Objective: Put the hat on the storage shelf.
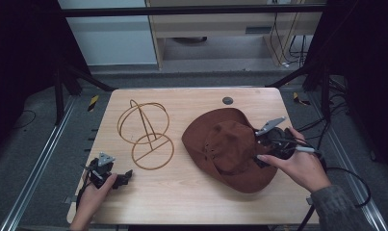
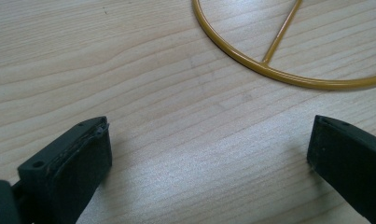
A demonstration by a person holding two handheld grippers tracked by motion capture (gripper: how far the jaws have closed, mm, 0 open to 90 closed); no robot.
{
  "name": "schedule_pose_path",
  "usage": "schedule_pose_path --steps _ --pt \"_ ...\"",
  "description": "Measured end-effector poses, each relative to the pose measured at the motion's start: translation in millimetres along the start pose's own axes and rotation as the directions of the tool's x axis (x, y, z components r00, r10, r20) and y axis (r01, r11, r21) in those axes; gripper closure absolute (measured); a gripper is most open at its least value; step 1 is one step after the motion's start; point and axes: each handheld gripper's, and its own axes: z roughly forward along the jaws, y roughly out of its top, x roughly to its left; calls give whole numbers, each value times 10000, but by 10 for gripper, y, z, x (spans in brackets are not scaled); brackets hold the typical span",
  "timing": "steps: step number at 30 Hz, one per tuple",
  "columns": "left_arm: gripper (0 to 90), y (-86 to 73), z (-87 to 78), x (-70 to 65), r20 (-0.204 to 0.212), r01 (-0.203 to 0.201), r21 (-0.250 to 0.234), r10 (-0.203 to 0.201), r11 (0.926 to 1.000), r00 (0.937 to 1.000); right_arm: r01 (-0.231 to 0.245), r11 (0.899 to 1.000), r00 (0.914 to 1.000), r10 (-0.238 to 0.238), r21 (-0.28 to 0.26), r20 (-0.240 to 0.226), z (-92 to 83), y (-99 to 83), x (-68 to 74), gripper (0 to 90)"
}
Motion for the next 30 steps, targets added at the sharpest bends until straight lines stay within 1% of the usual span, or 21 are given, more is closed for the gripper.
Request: schedule_pose_path --steps 5,6,8,10,13,14,15,22,24,25,27,30 --pt "0 -1 0 0 4 -10 -5 10 10000 10000 478 9985 9987 -473 259 -191 82 248 44 99" --pt "0 -1 0 0 11 -9 -8 9 10000 10000 697 9968 9972 -686 388 -290 107 339 62 109" --pt "0 -1 -1 0 7 -11 -6 11 10000 10000 768 9959 9967 -754 471 -307 115 372 71 112" --pt "0 -1 -1 1 17 -16 -8 16 10000 10000 981 9934 9946 -958 601 -389 130 454 88 120" --pt "0 -1 -1 1 21 -21 -8 21 10000 10000 1158 9906 9923 -1123 723 -518 140 565 109 120" --pt "0 -1 -1 1 23 -16 -13 16 10000 10000 1219 9895 9918 -1184 771 -484 141 586 111 120" --pt "0 -1 0 0 22 -3 -23 3 10000 10000 1344 9870 9903 -1307 878 -474 141 648 112 126" --pt "0 0 0 3 19 -41 -19 41 10000 10000 1529 9819 9872 -1464 1116 -637 188 774 110 146" --pt "0 0 0 3 21 -42 -16 42 10000 10000 1421 9834 9880 -1339 1129 -773 242 828 82 167" --pt "0 0 0 2 22 -38 -16 38 10000 10000 1421 9834 9880 -1339 1129 -773 242 828 82 167" --pt "0 0 -1 2 21 -41 -16 41 10000 10000 1334 9834 9885 -1231 1230 -879 305 863 60 180" --pt "0 0 -1 3 22 -46 -11 46 10000 10000 1251 9849 9883 -1130 1199 -1023 379 908 38 198"
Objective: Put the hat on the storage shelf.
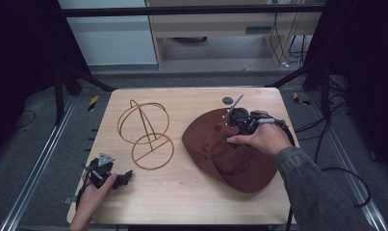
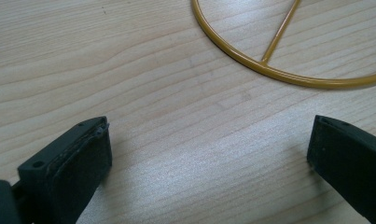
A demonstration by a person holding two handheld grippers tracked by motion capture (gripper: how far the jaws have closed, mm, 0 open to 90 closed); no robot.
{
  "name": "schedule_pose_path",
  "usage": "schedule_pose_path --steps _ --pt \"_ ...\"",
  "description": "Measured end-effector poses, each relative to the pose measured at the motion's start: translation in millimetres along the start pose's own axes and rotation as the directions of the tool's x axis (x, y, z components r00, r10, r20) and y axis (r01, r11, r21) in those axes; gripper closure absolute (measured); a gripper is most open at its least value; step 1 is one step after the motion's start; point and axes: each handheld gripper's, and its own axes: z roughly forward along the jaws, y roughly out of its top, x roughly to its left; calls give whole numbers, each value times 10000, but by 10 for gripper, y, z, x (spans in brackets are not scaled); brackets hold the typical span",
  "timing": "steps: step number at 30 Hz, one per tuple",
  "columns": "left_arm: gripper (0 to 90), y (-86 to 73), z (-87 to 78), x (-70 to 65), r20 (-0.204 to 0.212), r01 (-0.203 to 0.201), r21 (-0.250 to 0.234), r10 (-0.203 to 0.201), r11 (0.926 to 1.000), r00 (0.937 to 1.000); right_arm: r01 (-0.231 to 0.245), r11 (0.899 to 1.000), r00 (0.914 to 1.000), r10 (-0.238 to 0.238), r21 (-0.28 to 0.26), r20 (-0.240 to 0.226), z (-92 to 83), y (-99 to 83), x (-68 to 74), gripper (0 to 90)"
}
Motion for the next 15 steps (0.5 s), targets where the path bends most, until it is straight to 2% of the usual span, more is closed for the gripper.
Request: schedule_pose_path --steps 5,10,15 --pt "0 0 0 0 5 0 2 0 10000 10000 -204 9997 9994 201 -96 -279 116 83 -68 232" --pt "0 1 1 1 6 -7 0 7 10000 10000 -720 9969 9948 695 -324 -738 210 157 -145 227" --pt "0 1 1 1 8 -6 -3 6 10000 10000 -966 9944 9918 925 -433 -886 266 210 -170 225"
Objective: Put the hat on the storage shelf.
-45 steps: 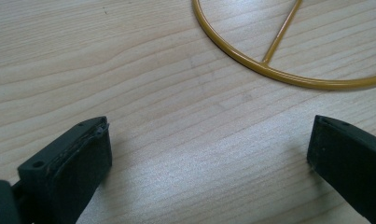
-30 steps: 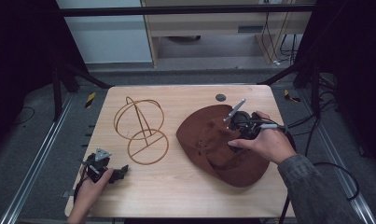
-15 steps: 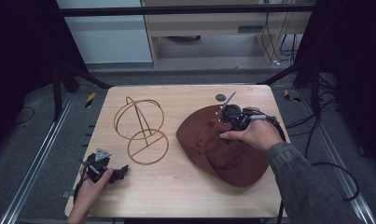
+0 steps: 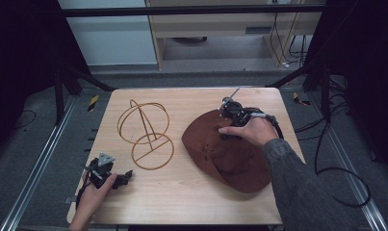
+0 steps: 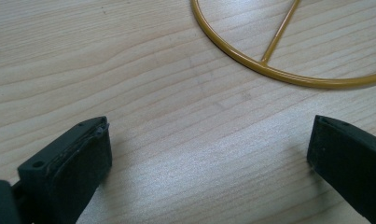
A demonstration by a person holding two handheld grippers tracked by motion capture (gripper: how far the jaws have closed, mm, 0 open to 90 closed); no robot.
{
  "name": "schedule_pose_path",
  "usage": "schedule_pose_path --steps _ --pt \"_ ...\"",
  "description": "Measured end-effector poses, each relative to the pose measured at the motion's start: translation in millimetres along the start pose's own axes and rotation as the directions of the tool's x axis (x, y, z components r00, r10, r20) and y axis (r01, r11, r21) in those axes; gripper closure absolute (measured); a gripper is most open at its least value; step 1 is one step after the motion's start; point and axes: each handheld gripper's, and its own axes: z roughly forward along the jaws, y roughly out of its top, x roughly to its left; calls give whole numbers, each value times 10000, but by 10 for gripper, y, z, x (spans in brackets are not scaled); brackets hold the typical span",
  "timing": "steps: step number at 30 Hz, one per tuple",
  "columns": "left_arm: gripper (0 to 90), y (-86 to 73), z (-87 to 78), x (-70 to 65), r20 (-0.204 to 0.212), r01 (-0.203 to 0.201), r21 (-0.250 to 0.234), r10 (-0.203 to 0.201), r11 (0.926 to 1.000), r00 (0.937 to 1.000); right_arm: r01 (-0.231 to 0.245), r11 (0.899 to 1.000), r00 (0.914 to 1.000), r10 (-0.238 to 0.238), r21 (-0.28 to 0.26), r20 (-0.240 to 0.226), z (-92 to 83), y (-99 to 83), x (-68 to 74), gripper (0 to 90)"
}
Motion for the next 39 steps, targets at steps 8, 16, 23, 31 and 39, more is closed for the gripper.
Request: schedule_pose_path --steps 8,16,23,31,39 --pt "0 -1 0 -1 0 -8 -4 8 10000 10000 -170 9995 9999 170 271 29 139 42 -36 243" --pt "0 2 0 -3 7 -13 21 13 10000 10000 -157 9991 9999 157 395 -17 211 29 -61 317" --pt "0 3 1 -6 11 -24 11 24 10000 10000 -414 9983 9990 421 410 -153 276 -40 -82 432" --pt "0 3 3 -8 28 -25 9 25 10000 10000 -322 9982 9986 343 510 -409 294 -41 -103 631" --pt "0 4 3 -9 33 -31 11 31 10000 10000 -450 9976 9952 493 521 -849 312 -69 -152 823"
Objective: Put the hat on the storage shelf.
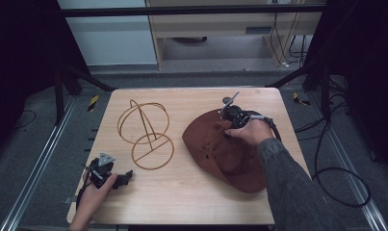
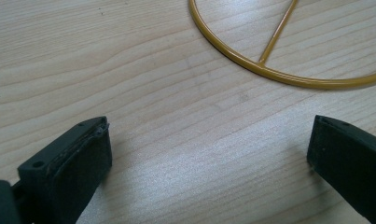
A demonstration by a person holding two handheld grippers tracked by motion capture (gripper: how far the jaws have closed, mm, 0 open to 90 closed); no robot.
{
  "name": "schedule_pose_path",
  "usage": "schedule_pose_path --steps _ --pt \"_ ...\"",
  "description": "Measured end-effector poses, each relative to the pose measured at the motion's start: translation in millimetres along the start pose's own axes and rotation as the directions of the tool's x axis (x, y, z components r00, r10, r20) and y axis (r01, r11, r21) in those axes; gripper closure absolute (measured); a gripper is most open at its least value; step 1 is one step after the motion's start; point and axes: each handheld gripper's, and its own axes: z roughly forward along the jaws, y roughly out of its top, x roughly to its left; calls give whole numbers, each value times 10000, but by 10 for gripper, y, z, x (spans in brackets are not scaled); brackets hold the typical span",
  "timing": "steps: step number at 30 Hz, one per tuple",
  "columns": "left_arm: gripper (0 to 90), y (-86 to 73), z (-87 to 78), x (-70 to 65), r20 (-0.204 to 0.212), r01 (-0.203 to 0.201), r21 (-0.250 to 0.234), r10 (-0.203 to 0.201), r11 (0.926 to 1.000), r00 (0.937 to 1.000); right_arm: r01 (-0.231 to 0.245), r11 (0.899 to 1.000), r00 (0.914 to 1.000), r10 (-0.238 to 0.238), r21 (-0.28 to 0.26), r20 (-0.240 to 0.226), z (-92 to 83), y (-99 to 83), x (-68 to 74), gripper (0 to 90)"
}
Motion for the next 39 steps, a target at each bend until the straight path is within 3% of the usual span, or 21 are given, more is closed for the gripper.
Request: schedule_pose_path --steps 2,8,23,31,39 --pt "0 0 0 0 3 2 -2 -2 10000 10000 -236 9996 9992 231 -145 -325 -7 -35 -22 867" --pt "0 -1 1 0 3 5 -11 -5 10000 10000 -352 9984 9975 324 -447 -622 -26 -106 -71 892" --pt "0 -1 1 0 1 5 -14 -5 10000 10000 -211 9912 9983 138 -1309 -561 -306 -219 -94 895" --pt "0 -1 1 0 0 4 -15 -4 10000 10000 -76 9795 9989 -17 -2015 -460 -544 -229 -55 896" --pt "0 -1 0 1 -3 -12 -12 12 10000 10000 118 9589 9991 -229 -2834 -359 -849 -180 55 896"
